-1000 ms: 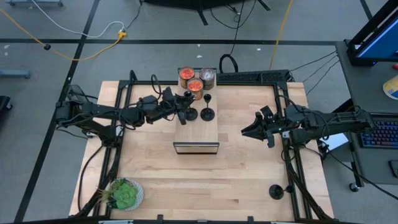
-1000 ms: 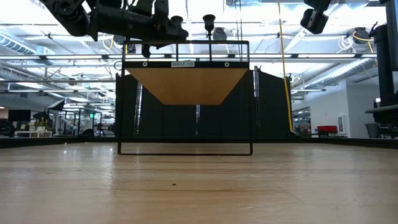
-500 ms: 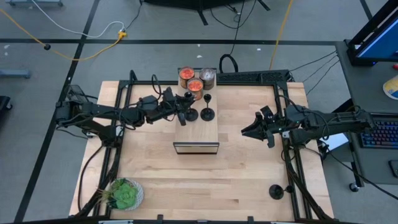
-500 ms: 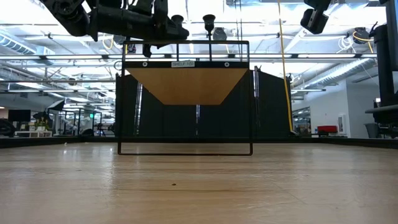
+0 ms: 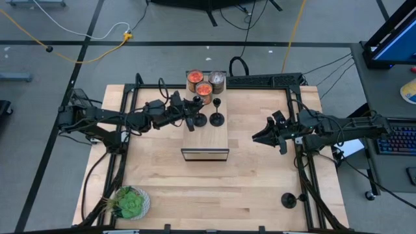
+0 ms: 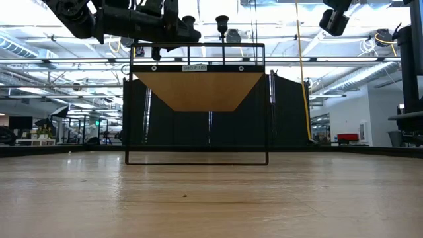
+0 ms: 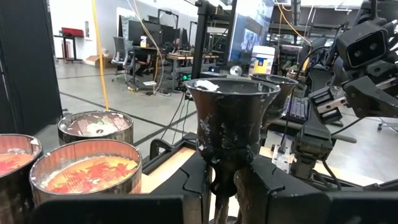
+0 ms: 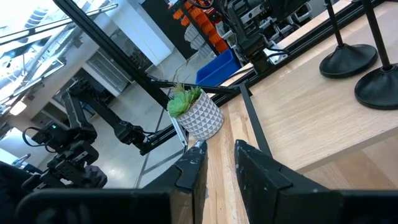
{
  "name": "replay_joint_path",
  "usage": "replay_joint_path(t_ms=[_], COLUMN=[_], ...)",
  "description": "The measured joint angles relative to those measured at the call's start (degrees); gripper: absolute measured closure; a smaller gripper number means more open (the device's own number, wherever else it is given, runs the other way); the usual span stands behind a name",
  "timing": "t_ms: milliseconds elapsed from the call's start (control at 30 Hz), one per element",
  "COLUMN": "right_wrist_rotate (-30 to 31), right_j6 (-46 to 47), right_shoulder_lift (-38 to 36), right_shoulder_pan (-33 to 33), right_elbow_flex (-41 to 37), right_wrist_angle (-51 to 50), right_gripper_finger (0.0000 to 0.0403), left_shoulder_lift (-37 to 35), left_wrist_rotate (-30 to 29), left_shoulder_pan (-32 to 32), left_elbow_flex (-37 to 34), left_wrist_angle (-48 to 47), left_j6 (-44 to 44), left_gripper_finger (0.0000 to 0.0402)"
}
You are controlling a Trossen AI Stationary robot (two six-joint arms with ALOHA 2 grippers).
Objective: Pick & Place candle stick holders
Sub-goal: Align the top black candle holder with the black candle holder on the shelf, then put the black candle holder on the shelf
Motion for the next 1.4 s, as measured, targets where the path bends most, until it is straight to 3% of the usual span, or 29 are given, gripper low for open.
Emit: replay_joint_path(t_ms=[233, 700, 1400], right_wrist_rotate=[0.0, 0.0, 0.0], right_j6=[0.0, 0.0, 0.0], right_shoulder_lift=[0.0, 0.0, 0.0], right_shoulder_pan=[0.0, 0.0, 0.0], right_elbow_flex=[0.0, 0.0, 0.0], right_wrist_angle=[0.0, 0.0, 0.0], right_gripper_finger=[0.033, 0.033, 0.033], left_shoulder_lift=[0.0, -0.3, -5.7], left_wrist_rotate=[0.0, 0.0, -0.1], left_shoulder_pan=[0.0, 0.0, 0.0], left_elbow_flex=[0.0, 0.0, 0.0], left_wrist_angle=[0.0, 0.0, 0.2], left_j6=[-0.2, -1.6, 0.1], left_gripper_finger=[0.0333, 0.0252, 0.0226])
